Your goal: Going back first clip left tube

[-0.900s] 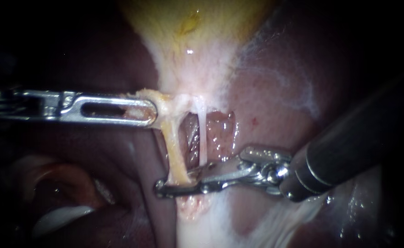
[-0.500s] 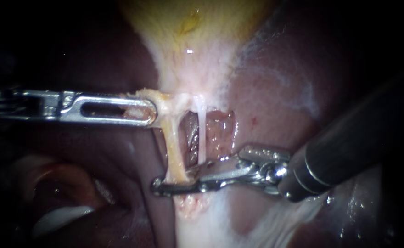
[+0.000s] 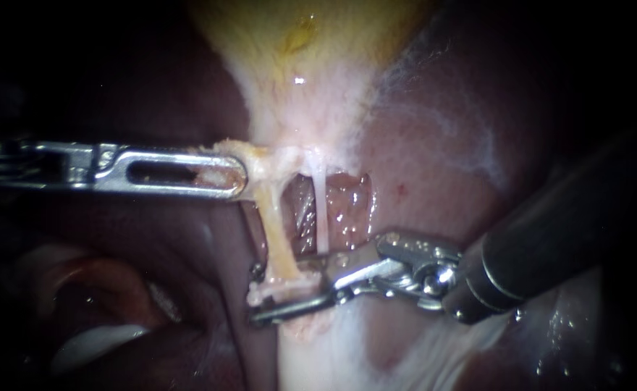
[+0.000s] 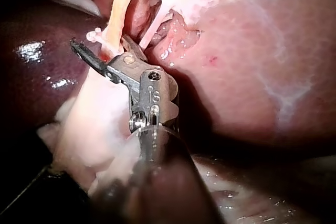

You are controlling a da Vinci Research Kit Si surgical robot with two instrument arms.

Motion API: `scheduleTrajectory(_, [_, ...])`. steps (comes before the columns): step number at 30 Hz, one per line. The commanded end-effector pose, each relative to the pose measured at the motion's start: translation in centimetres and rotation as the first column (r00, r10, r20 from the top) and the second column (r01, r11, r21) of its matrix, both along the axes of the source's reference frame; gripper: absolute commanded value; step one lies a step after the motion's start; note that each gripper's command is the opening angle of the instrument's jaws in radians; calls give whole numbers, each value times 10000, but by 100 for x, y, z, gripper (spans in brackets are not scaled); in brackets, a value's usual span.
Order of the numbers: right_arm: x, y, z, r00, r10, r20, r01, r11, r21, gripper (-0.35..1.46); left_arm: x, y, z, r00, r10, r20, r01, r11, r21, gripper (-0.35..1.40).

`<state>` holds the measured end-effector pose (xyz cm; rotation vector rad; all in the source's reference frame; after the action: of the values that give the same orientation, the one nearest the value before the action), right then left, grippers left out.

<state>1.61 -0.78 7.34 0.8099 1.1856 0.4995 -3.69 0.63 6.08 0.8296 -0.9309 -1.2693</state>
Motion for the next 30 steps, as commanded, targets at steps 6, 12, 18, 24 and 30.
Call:
scheduleTrajectory(6, [-22,10,-9,9999,162,-23,-163,9970,-761,50,0,0,0,10000,0,2,0,10000,-1,-35])
scheduleTrajectory(12, [-49,18,-19,9998,202,-86,-212,9904,-1363,50,0,-1,0,10000,1,2,-1,10000,-2,-35])
scheduleTrajectory(18, [-85,34,-44,9996,229,-158,-257,9792,-2014,50,1,-1,0,10000,2,3,-2,10000,-2,-35])
scheduleTrajectory(24, [-121,56,-75,9995,211,-230,-264,9644,-2632,50,1,-1,0,10000,3,4,-3,10000,-2,-35])
scheduleTrajectory(30, [-145,68,-88,9995,176,-257,-248,9487,-3151,50,1,0,0,10000,4,4,-4,10000,-2,-35])
